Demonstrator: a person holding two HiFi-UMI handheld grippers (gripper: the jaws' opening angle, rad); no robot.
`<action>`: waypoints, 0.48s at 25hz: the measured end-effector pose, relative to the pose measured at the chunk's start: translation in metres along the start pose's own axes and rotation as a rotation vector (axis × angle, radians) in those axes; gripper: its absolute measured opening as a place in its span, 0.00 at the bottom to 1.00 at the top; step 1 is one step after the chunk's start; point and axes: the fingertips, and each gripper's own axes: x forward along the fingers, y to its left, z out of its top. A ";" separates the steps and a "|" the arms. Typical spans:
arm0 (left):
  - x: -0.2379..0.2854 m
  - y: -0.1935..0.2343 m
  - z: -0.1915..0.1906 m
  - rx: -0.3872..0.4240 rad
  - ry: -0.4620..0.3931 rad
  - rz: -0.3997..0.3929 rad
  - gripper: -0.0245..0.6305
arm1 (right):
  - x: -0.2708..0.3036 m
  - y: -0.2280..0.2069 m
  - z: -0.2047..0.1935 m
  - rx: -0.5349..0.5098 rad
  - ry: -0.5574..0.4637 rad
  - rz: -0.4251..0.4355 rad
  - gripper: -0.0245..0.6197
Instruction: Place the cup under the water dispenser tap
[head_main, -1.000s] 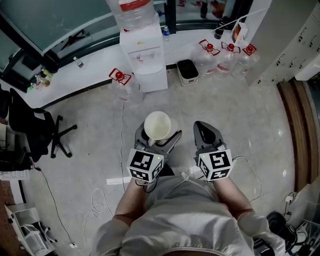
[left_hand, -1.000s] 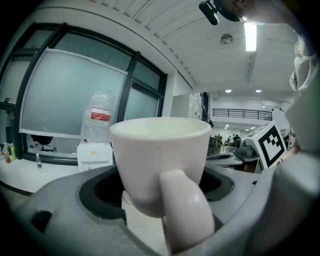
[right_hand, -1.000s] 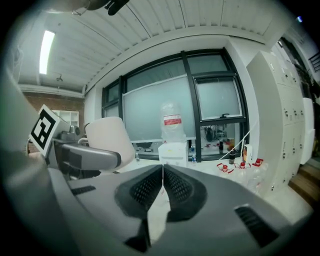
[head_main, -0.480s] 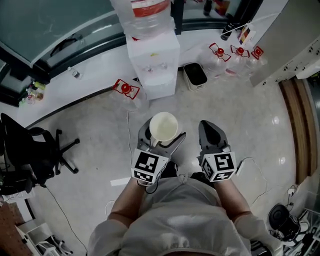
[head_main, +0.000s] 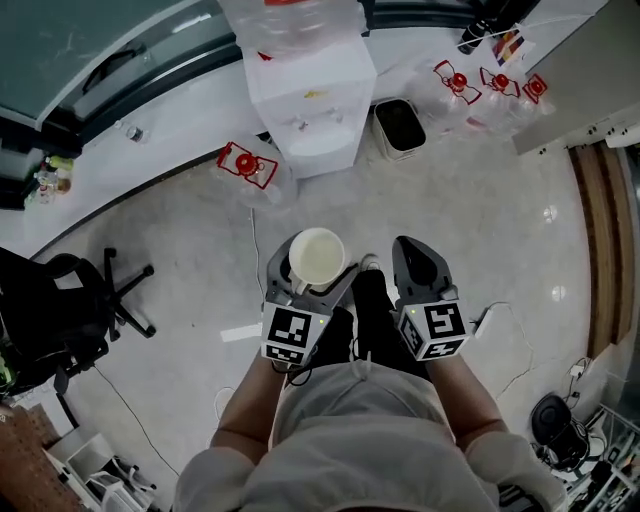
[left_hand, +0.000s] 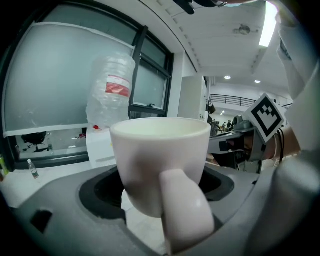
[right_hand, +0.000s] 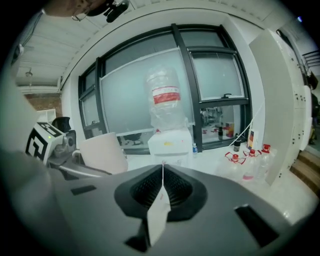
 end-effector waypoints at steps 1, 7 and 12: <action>0.007 0.004 -0.005 -0.008 0.006 0.007 0.70 | 0.009 -0.004 -0.003 -0.003 0.012 0.008 0.08; 0.064 0.030 -0.031 -0.035 0.040 0.056 0.70 | 0.074 -0.038 -0.020 -0.009 0.077 0.061 0.08; 0.122 0.046 -0.069 -0.067 0.070 0.107 0.70 | 0.124 -0.060 -0.056 -0.020 0.153 0.157 0.08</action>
